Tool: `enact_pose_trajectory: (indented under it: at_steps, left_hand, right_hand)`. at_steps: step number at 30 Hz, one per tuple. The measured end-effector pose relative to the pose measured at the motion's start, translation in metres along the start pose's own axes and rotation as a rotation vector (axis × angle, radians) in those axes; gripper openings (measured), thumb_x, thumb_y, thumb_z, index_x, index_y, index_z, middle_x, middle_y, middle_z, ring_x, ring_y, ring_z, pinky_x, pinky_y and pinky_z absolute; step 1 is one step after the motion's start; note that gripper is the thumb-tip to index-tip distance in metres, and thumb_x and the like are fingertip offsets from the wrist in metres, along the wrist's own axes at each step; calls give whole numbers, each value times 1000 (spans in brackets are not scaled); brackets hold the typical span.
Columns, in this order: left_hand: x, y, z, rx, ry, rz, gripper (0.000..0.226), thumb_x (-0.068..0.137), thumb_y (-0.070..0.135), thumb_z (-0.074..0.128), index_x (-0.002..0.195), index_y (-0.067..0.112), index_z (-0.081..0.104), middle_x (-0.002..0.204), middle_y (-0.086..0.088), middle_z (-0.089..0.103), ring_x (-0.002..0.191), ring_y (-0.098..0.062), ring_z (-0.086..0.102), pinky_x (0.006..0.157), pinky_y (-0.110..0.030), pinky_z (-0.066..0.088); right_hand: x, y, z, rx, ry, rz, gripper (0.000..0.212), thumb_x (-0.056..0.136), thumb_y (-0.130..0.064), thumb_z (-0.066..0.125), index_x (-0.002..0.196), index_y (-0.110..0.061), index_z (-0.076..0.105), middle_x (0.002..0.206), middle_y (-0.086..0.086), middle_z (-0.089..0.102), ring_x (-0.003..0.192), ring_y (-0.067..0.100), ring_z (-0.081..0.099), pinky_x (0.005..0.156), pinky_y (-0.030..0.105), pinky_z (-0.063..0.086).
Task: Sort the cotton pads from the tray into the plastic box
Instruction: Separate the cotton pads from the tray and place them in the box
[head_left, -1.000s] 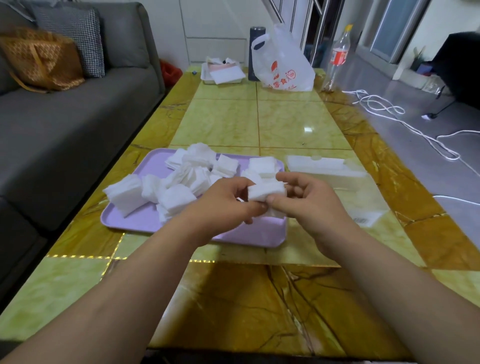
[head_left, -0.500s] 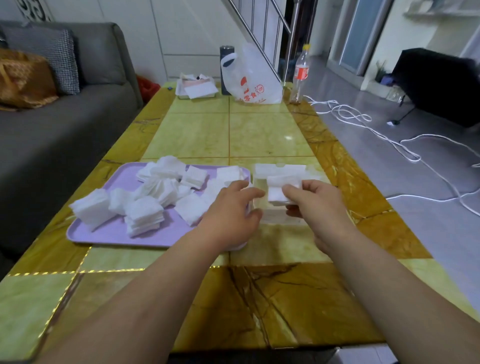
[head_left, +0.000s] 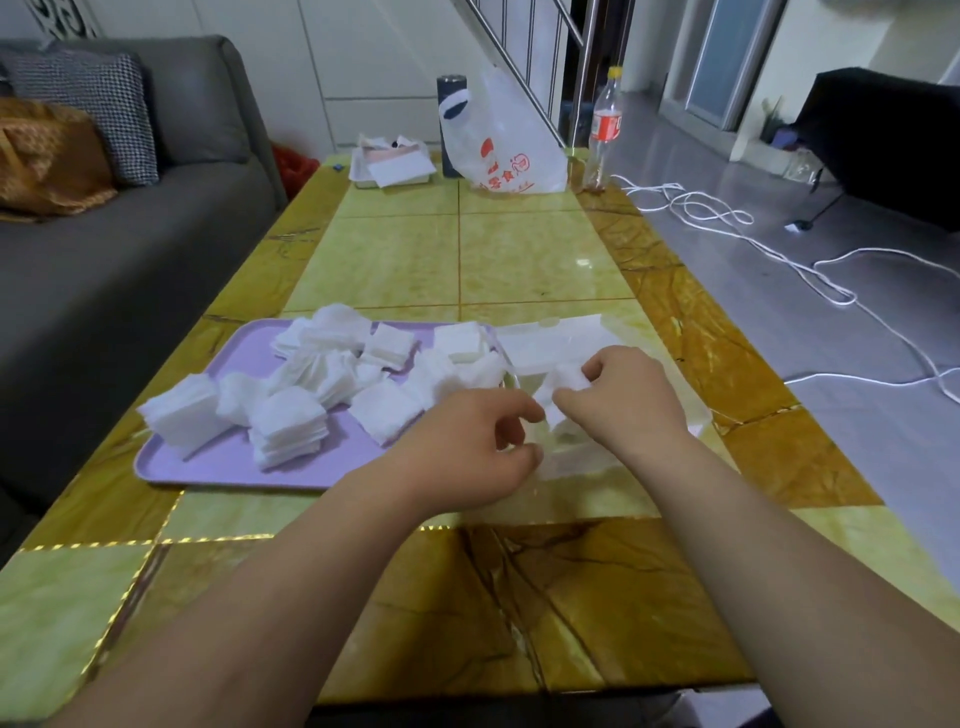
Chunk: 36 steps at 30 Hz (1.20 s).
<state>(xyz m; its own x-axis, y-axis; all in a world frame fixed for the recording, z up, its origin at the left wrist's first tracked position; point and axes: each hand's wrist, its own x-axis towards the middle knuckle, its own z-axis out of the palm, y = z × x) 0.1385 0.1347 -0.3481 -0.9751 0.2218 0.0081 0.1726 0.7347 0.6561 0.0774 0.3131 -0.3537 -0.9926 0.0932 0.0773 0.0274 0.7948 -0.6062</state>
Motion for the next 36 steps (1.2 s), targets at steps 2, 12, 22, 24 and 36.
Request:
enact_pose_trajectory:
  at_steps: [2, 12, 22, 24, 36]
  left_hand:
    - [2, -7, -3, 4, 26, -35, 32, 89, 37, 70, 120, 32, 70, 109, 22, 66, 99, -2, 65, 93, -27, 51]
    - [15, -25, 6, -20, 28, -69, 26, 93, 38, 65, 116, 30, 72, 111, 9, 73, 98, -5, 68, 91, -31, 55]
    - [16, -16, 12, 6, 26, -29, 22, 101, 39, 56, 90, 24, 68, 93, 1, 72, 91, -17, 66, 84, -40, 54]
    - [16, -16, 11, -3, 24, -16, 23, 100, 39, 57, 95, 22, 72, 96, 3, 72, 93, -16, 66, 86, -41, 54]
    - [-18, -61, -46, 141, 222, -152, 16, 91, 28, 65, 79, 21, 73, 76, 7, 71, 73, -13, 64, 71, -33, 52]
  right_hand:
    - [2, -5, 6, -45, 4, -12, 19, 78, -31, 70, 76, -20, 54, 79, -3, 58, 75, 25, 58, 55, 29, 35]
    - [-10, -21, 7, 125, -176, -107, 32, 76, -15, 64, 59, -5, 38, 63, 15, 29, 58, 26, 26, 53, 35, 26]
    - [-12, -18, 10, 102, -183, -110, 17, 92, -23, 64, 103, -17, 76, 97, 0, 75, 95, 22, 70, 88, 43, 58]
    - [-14, -22, 7, 51, -200, -111, 11, 86, -17, 62, 77, -15, 68, 73, 0, 65, 74, 25, 62, 68, 37, 54]
    - [-40, -77, 34, 10, -272, -396, 71, 90, 1, 48, 157, -12, 33, 165, 6, 31, 155, 20, 22, 122, 28, 20]
